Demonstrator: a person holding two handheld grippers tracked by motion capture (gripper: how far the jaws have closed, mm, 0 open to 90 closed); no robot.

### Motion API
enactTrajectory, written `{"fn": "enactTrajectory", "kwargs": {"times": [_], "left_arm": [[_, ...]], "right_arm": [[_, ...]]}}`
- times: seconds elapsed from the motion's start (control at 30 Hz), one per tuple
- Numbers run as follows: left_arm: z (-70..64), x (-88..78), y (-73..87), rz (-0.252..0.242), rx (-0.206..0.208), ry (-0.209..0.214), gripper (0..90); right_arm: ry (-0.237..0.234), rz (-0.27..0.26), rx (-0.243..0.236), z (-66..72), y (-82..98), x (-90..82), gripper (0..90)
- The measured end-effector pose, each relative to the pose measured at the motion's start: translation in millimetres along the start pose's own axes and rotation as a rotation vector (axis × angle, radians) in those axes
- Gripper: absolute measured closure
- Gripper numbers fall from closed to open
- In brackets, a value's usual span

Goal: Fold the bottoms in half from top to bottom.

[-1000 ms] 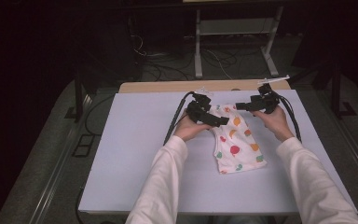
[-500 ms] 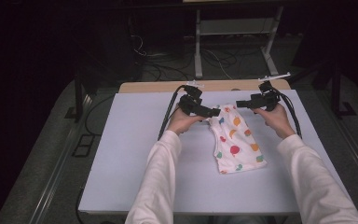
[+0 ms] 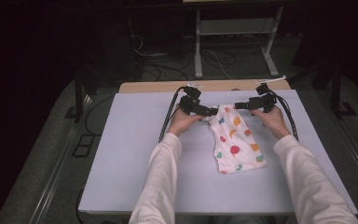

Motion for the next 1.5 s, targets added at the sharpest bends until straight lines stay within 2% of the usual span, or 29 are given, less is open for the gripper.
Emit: {"fn": "enactTrajectory", "kwargs": {"times": [0.1, 0.23, 0.37, 0.43, 0.53, 0.7, 0.87, 1.1, 1.17, 1.23, 1.3, 1.43, 1.5], "left_arm": [[7.4, 5.8, 2.2, -0.010, -0.039, 0.000, 0.0], [17.1, 17.0, 13.8, 0.034, -0.074, -0.006, 0.0], [18.9, 26.0, 20.2, 0.049, -0.106, 0.011, 0.1], [19.3, 29.2, 22.8, 0.057, -0.114, 0.019, 1.3], [20.9, 31.9, 24.8, 0.056, -0.138, 0.033, 6.2], [22.6, 34.7, 29.4, 0.064, -0.165, 0.044, 15.1], [22.7, 37.6, 32.9, 0.058, -0.177, 0.049, 25.3], [26.7, 38.1, 32.4, 0.039, -0.193, 0.049, 40.7], [27.0, 39.2, 32.1, 0.032, -0.216, 0.062, 44.9], [26.6, 40.3, 32.4, 0.031, -0.221, 0.069, 49.4], [26.3, 41.4, 32.0, 0.027, -0.230, 0.072, 52.4], [28.4, 42.9, 31.6, 0.024, -0.240, 0.053, 60.4], [28.9, 43.6, 31.5, 0.022, -0.247, 0.052, 64.1]], "right_arm": [[0.011, 0.004, 0.003, -2.2, 2.8, 4.1, 1.6], [0.013, -0.011, 0.014, -2.9, 0.9, 3.8, 4.0], [0.011, -0.018, 0.022, -4.1, 0.2, 3.0, 8.7], [-0.008, -0.012, 0.025, -3.1, 1.9, 3.9, 13.4], [-0.017, 0.011, 0.016, -1.2, 5.9, 7.1, 15.2], [-0.020, 0.035, 0.016, 2.4, 11.3, 11.9, 24.6], [-0.002, 0.074, 0.024, 1.0, 18.2, 17.7, 34.5], [-0.023, 0.093, 0.032, 3.2, 23.8, 24.4, 47.0], [-0.015, 0.099, 0.030, 3.1, 24.8, 26.3, 50.5], [-0.019, 0.100, 0.023, 4.6, 24.7, 27.9, 53.5], [-0.002, 0.107, 0.009, 4.3, 25.4, 29.5, 56.1], [0.005, 0.118, -0.001, 3.8, 27.5, 31.3, 63.2], [0.004, 0.120, 0.002, 3.9, 28.0, 31.5, 69.6]]}}
Point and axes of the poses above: each handheld gripper's, and its own axes: x roughly forward along the jaws, y roughly out of its underside, z roughly to its left, the point moved 10 cm from there along x, roughly forward along the jaws, and after that the axes turned 5 degrees about -x, right-handed, at the moved point
